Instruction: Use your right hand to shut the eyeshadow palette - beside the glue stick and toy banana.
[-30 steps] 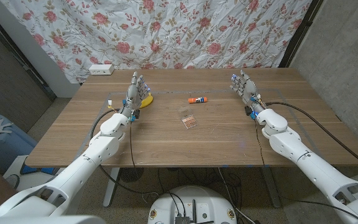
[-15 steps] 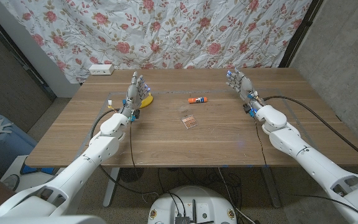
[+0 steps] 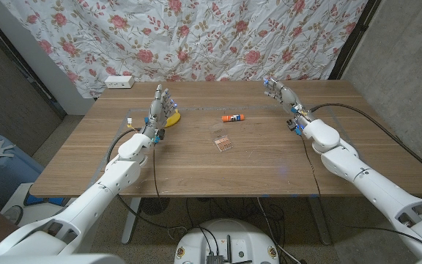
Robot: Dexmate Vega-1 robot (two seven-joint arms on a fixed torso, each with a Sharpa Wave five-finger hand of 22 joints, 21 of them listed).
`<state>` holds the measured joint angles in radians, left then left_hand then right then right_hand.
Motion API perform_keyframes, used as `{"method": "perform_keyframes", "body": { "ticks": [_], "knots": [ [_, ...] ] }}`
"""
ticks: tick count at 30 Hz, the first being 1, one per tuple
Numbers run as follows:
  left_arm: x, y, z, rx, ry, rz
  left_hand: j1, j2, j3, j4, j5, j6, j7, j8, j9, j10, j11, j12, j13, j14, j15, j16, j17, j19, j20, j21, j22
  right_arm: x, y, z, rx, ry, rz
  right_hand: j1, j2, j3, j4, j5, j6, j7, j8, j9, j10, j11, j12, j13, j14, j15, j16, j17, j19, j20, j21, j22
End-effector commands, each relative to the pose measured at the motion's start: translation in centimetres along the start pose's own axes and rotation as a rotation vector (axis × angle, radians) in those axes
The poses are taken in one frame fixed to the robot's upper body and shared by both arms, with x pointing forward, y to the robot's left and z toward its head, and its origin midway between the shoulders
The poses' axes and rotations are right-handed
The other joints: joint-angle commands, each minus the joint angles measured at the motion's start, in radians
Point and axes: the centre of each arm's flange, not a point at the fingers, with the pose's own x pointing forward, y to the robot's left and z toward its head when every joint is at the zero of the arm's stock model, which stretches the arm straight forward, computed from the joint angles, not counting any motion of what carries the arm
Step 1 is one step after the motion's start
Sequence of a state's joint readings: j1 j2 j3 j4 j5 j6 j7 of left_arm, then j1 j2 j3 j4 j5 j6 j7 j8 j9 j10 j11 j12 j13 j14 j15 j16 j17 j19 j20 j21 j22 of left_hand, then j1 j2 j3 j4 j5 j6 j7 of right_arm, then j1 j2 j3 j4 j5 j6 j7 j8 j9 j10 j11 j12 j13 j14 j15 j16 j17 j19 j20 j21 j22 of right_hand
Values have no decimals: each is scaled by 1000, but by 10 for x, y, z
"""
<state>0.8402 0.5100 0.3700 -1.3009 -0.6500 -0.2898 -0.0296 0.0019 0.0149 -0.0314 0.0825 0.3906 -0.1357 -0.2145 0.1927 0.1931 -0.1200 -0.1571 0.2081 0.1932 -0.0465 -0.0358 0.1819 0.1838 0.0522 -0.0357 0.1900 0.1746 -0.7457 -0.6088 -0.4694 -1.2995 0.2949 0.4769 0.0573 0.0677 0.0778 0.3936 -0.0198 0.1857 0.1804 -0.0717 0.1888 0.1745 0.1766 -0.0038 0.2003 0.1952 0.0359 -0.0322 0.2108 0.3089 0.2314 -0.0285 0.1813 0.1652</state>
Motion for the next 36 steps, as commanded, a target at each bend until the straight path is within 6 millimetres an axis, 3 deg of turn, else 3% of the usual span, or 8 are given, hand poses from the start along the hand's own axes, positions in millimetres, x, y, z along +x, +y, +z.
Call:
{"method": "perform_keyframes", "body": {
  "ticks": [1, 9, 17, 36],
  "knots": [
    [0, 0, 0, 0, 0, 0, 13, -3, 0, 9, 6, 1, -5, 5, 3, 2, -10, 5, 3, -8, -71, 8, 3, 9, -8, 7, 4, 1, 3, 27, -171, -79, 54, 15, -3, 0, -8, 4, 14, 1, 6, 4, 4, -6, -1, 1, 0, -23, -2, -1, -6, 4, 0, 3],
    [0, 0, 0, 0, 0, 0, 13, -3, 0, 9, 6, 1, -5, 6, 3, 1, -8, 5, 3, -8, -72, 8, 3, 8, -8, 6, 4, 2, 9, 39, -232, -114, 84, 17, -3, -1, -15, 2, 19, -2, 7, 4, 4, -11, 0, 1, -2, -19, -2, -5, -29, 7, -6, 3],
    [0, 0, 0, 0, 0, 0, 12, -3, 0, 9, 6, 1, -5, 5, 3, 2, -10, 5, 3, -8, -72, 8, 3, 9, -8, 7, 4, 4, 16, 54, -338, -117, 138, 15, 0, -3, -18, 0, 19, 2, 4, 4, 8, -33, 0, 0, -14, -17, -4, -7, -52, 7, -9, 3],
    [0, 0, 0, 0, 0, 0, 13, -3, 1, 9, 6, 1, -5, 6, 3, 2, -8, 5, 3, -8, -71, 8, 3, 8, -8, 6, 4, 16, 29, 89, -555, -76, 227, 4, 0, -10, -21, -2, -2, 5, -4, 4, -13, -31, -8, 0, -37, -7, -7, -11, -83, 13, -7, 4]
  ]
}}
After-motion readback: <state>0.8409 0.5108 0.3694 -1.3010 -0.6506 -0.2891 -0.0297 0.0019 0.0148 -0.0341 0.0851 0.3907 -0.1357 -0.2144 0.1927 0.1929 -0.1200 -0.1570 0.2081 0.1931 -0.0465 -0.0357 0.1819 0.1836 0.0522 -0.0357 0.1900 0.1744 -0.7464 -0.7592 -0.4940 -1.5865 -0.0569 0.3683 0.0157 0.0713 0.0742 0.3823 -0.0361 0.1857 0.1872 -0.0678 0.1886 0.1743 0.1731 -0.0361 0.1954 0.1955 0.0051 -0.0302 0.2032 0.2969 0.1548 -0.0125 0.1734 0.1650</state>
